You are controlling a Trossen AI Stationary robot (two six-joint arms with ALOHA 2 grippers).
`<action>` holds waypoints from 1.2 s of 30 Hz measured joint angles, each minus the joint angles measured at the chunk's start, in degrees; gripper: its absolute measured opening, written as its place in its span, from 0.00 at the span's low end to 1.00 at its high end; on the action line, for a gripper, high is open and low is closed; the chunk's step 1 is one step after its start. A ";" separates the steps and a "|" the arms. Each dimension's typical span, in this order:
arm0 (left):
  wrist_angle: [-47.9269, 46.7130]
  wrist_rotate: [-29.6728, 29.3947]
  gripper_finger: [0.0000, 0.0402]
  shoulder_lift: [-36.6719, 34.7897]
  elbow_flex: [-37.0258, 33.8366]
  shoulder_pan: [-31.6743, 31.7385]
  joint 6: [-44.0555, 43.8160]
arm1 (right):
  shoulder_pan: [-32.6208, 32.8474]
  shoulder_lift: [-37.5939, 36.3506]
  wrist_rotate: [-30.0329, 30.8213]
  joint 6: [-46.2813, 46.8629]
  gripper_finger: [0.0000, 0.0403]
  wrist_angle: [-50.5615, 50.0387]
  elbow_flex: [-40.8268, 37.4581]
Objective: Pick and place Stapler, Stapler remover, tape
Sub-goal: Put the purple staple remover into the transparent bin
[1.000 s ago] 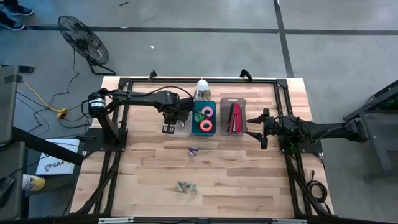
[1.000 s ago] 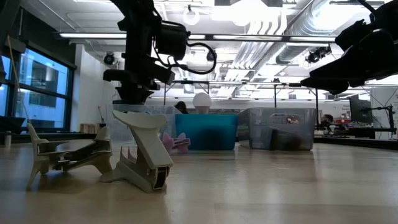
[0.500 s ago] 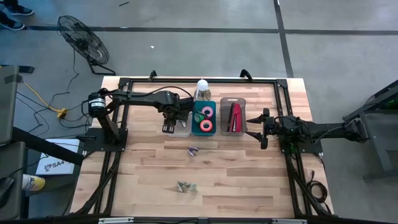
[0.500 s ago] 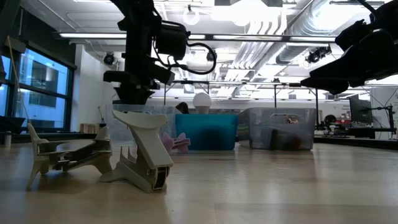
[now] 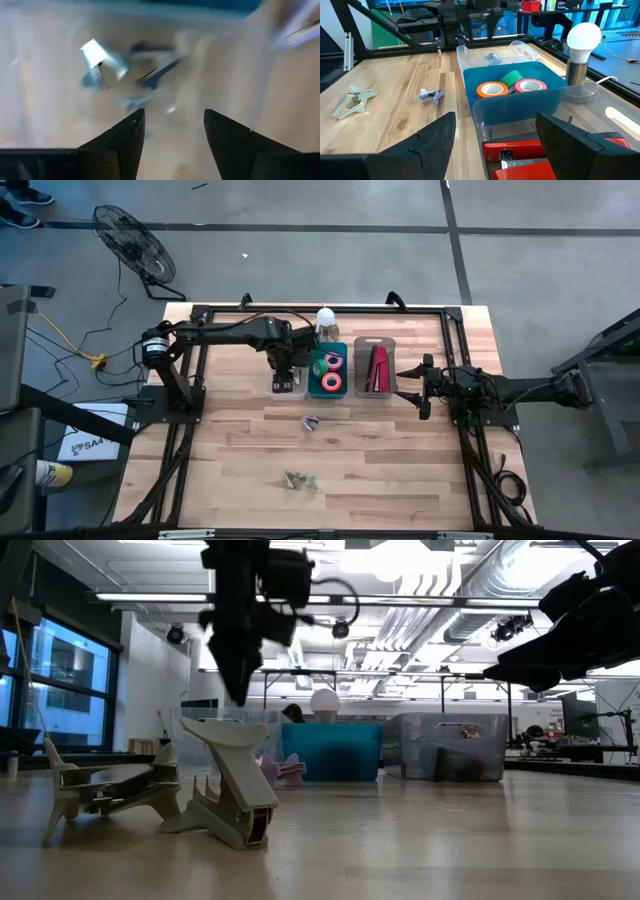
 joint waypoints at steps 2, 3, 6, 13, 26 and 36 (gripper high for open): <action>0.03 5.52 0.50 0.00 1.65 -0.48 0.17 | -0.01 0.00 0.00 -0.01 0.66 0.01 0.01; -0.03 7.84 0.50 0.00 2.18 -0.93 2.13 | -0.01 0.00 0.00 0.01 0.66 0.01 0.01; 0.17 10.28 0.50 0.00 2.92 -3.52 9.06 | -0.01 0.00 0.00 -0.01 0.66 0.01 -0.01; 3.73 8.81 0.50 0.00 2.57 -10.65 20.11 | 0.01 0.00 0.00 0.01 0.66 0.01 -0.01; 16.01 5.83 0.51 0.00 -3.02 -17.71 20.89 | -0.01 0.00 0.00 0.00 0.66 0.01 -0.01; 24.07 5.33 0.67 0.00 -9.89 -18.46 20.87 | 0.00 0.00 0.00 0.00 0.66 0.01 -0.01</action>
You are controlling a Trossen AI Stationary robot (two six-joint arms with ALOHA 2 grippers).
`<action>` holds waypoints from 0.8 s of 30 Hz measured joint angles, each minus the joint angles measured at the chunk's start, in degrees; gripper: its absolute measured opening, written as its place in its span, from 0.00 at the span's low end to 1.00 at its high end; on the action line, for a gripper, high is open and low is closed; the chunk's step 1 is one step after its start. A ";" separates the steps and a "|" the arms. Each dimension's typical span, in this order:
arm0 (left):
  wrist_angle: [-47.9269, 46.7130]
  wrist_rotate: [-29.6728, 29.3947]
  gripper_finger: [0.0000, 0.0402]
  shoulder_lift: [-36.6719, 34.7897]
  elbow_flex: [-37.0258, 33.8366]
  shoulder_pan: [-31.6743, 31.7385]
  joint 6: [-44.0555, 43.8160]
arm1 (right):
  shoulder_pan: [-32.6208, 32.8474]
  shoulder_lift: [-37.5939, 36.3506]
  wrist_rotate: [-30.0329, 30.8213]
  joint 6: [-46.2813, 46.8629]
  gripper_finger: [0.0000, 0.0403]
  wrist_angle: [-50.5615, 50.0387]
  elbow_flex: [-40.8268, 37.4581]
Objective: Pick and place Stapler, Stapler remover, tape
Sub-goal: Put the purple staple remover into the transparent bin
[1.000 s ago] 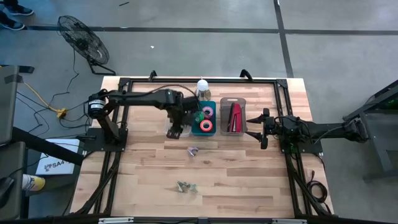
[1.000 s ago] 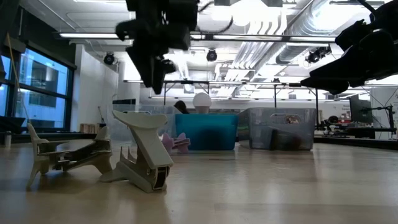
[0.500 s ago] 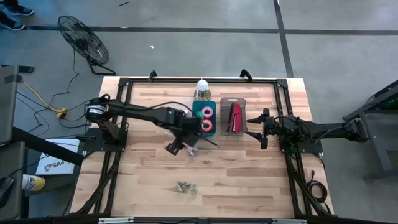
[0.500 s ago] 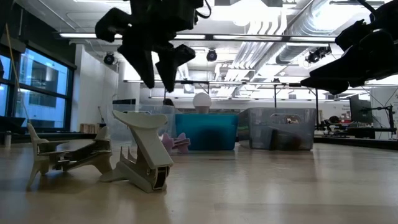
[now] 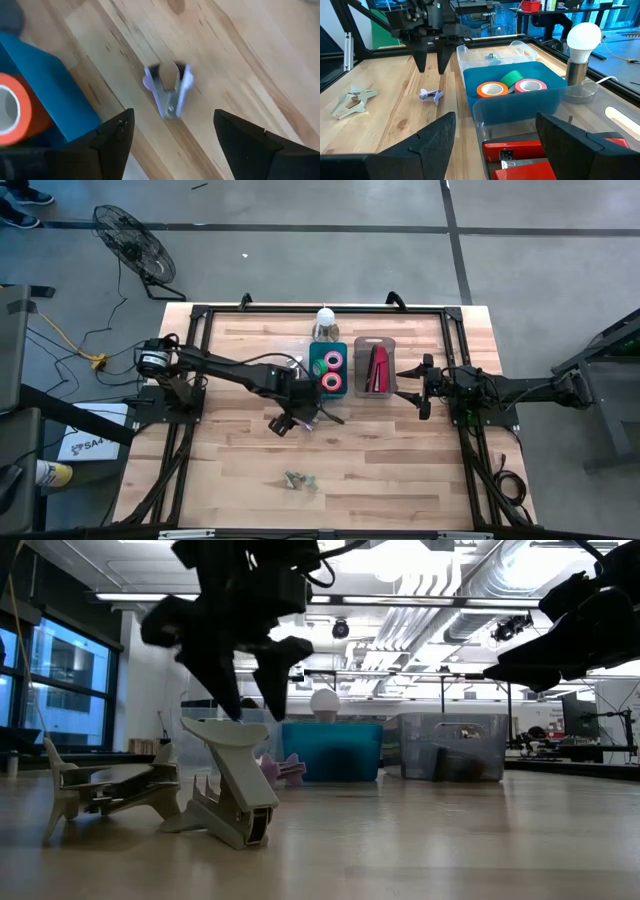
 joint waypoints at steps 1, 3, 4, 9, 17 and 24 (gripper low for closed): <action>2.09 -0.01 0.68 0.00 -0.89 0.00 0.00 | 0.00 0.00 0.00 0.00 0.66 0.00 -0.01; 6.00 -0.34 0.68 0.00 -2.37 0.00 0.00 | 0.01 0.00 0.00 0.01 0.66 0.00 0.00; 7.37 -0.80 0.68 0.00 -2.80 0.00 0.00 | -0.01 0.00 0.00 -0.01 0.66 0.00 0.01; 10.25 -1.04 0.68 1.15 -3.75 0.07 0.09 | 0.00 0.00 0.00 0.00 0.66 0.00 0.00; 9.93 -0.20 0.68 5.90 -3.87 0.04 0.05 | -0.01 0.31 0.00 0.00 0.66 0.02 0.01; 11.83 1.16 0.68 8.30 -3.87 0.07 0.07 | 0.00 0.66 0.00 0.00 0.66 0.04 0.01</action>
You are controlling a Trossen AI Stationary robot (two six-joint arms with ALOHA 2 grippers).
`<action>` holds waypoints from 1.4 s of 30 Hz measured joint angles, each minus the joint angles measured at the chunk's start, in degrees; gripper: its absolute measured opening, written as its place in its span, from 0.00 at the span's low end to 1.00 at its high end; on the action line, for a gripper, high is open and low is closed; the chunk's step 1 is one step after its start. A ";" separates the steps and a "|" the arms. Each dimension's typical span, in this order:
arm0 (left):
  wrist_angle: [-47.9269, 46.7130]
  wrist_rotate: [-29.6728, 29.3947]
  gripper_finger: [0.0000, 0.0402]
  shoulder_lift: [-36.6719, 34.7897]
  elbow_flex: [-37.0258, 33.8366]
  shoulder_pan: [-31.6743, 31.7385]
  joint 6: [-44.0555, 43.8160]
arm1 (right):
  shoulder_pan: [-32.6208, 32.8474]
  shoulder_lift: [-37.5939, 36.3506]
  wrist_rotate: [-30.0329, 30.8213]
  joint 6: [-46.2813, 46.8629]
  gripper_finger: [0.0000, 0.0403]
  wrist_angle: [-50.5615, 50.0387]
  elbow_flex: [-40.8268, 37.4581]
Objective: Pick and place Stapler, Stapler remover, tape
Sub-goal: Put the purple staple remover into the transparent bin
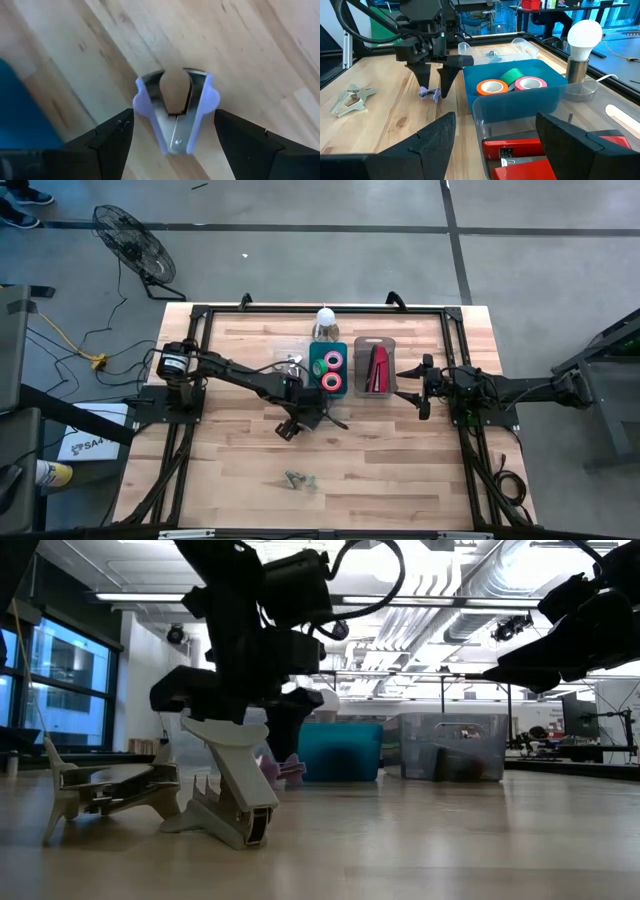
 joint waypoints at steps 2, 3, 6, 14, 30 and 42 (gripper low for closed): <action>0.69 0.71 0.68 0.16 0.00 0.00 -0.03 | 0.00 0.04 0.00 0.00 0.66 0.07 0.01; 1.30 0.75 0.68 0.16 0.00 0.00 -0.03 | 0.00 0.07 0.00 0.00 0.66 0.01 -0.01; 2.96 0.11 0.66 0.16 0.02 -0.09 -0.03 | -0.02 0.04 0.00 0.02 0.66 0.04 -0.02; 2.20 -0.94 0.45 0.15 0.04 -0.11 -0.04 | 0.00 0.04 0.00 -0.01 0.66 0.02 -0.02; 1.14 1.17 0.21 0.12 1.29 -2.25 -7.61 | -0.02 0.04 0.00 -0.01 0.66 0.11 -0.01; -11.36 -8.46 0.21 0.12 14.47 -6.89 -11.98 | -0.02 0.04 0.00 -0.01 0.66 0.11 -0.02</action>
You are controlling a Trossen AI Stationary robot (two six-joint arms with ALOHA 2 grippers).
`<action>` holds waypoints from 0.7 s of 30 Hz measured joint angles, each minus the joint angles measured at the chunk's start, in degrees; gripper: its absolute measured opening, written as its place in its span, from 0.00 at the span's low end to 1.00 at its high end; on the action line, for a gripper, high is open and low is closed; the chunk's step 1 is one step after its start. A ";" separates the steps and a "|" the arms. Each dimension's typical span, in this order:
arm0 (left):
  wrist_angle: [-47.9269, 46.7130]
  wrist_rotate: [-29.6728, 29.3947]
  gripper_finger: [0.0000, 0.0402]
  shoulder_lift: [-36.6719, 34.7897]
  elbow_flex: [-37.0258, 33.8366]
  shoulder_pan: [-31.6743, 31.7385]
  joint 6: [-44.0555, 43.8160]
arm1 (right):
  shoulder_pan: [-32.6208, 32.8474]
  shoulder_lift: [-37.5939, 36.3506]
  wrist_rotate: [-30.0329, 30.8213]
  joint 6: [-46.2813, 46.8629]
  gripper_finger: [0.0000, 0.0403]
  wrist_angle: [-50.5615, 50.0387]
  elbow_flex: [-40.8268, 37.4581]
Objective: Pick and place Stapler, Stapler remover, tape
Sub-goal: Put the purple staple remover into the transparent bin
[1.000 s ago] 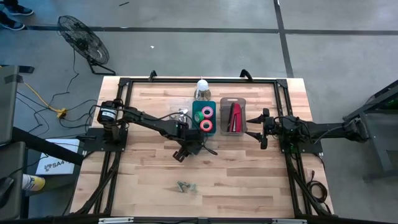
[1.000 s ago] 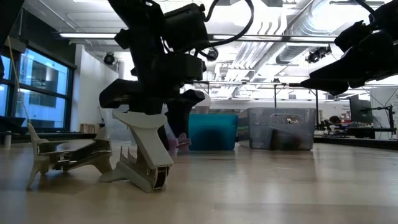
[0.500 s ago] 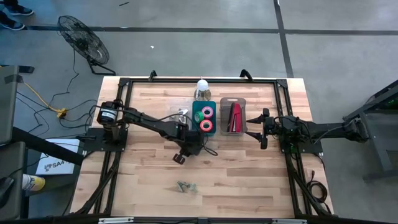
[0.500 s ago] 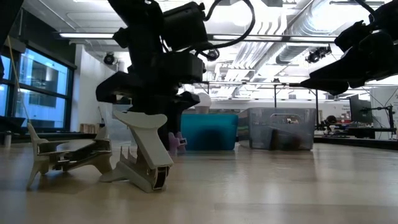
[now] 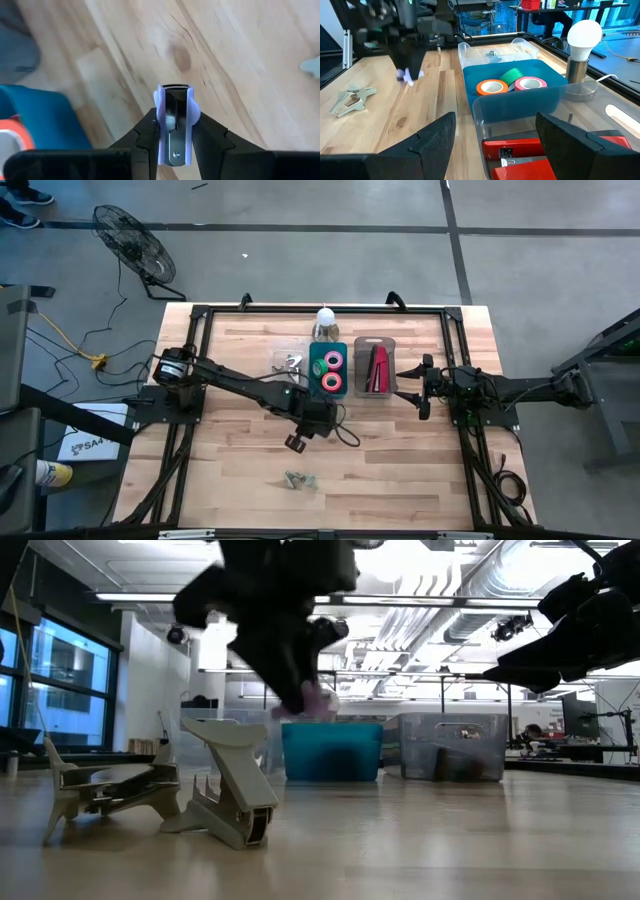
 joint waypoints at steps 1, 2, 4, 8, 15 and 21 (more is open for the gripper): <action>-1.24 -0.07 0.21 0.00 1.25 0.01 -0.69 | 0.01 0.00 0.00 0.00 0.66 0.01 0.02; -2.56 -0.18 0.21 0.00 2.56 0.11 -1.55 | 0.00 0.00 0.00 0.00 0.66 0.00 0.00; -4.88 -0.67 0.21 0.00 5.12 0.15 -3.22 | 0.02 0.00 0.00 0.00 0.66 0.00 0.00; -10.16 -5.07 0.21 -0.02 9.62 0.15 -5.14 | 0.01 0.00 0.00 0.02 0.66 0.00 0.00; -20.46 -12.36 0.21 -0.02 15.10 0.18 -7.64 | 0.02 0.00 0.00 0.00 0.66 0.00 0.01; -26.73 -15.29 0.21 -0.02 16.50 0.20 -9.02 | 0.02 0.00 0.00 0.00 0.66 0.02 0.02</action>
